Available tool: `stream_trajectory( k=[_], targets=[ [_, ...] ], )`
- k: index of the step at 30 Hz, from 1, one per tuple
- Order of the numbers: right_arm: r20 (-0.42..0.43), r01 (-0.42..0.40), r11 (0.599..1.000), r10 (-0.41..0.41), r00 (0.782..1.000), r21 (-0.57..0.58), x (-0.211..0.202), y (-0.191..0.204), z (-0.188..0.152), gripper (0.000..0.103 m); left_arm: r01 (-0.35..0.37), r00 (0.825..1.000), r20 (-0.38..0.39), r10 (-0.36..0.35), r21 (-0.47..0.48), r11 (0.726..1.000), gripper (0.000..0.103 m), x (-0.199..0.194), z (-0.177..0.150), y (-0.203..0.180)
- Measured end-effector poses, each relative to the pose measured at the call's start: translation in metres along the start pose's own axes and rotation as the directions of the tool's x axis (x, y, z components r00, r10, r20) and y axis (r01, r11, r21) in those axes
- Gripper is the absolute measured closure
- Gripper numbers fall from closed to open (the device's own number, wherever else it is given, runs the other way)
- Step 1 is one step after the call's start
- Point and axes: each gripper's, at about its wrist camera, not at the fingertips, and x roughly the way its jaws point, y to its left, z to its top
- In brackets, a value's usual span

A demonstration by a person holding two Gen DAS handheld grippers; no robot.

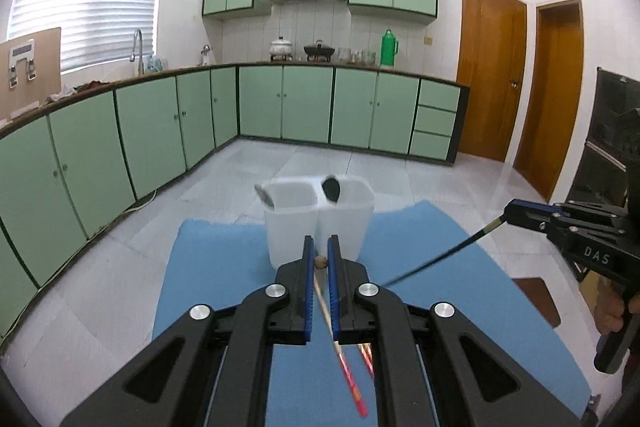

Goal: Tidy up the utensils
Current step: 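Carry both chopsticks upright into the white holder and open both tools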

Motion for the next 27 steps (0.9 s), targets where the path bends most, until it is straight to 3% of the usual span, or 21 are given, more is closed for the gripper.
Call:
stream_trajectory(
  k=[8, 18, 21, 27],
  targets=[
    [-0.009, -0.051, 0.999, 0.051, 0.999, -0.009, 0.019, -0.006, 0.052, 0.097, 0.038, 0.998, 0.042, -0.037, -0.022, 0.999, 0.097, 0.015, 0.037, 0.01],
    [0.086, -0.109, 0.991, 0.116, 0.99, -0.076, 0.003, 0.002, 0.121, 0.097, 0.047, 0.987, 0.15, -0.053, 0.047, 0.998, 0.097, -0.001, 0.085, 0.005],
    [0.132, -0.125, 0.989, 0.134, 0.982, -0.078, -0.003, 0.0, 0.146, 0.097, 0.038, 0.977, 0.208, -0.05, 0.06, 0.997, 0.097, -0.008, 0.106, 0.004],
    [0.207, -0.076, 0.993, 0.094, 0.974, -0.095, 0.0, -0.006, 0.182, 0.097, 0.0, 0.943, 0.331, -0.023, 0.069, 0.998, 0.097, -0.015, 0.143, 0.003]
  ],
)
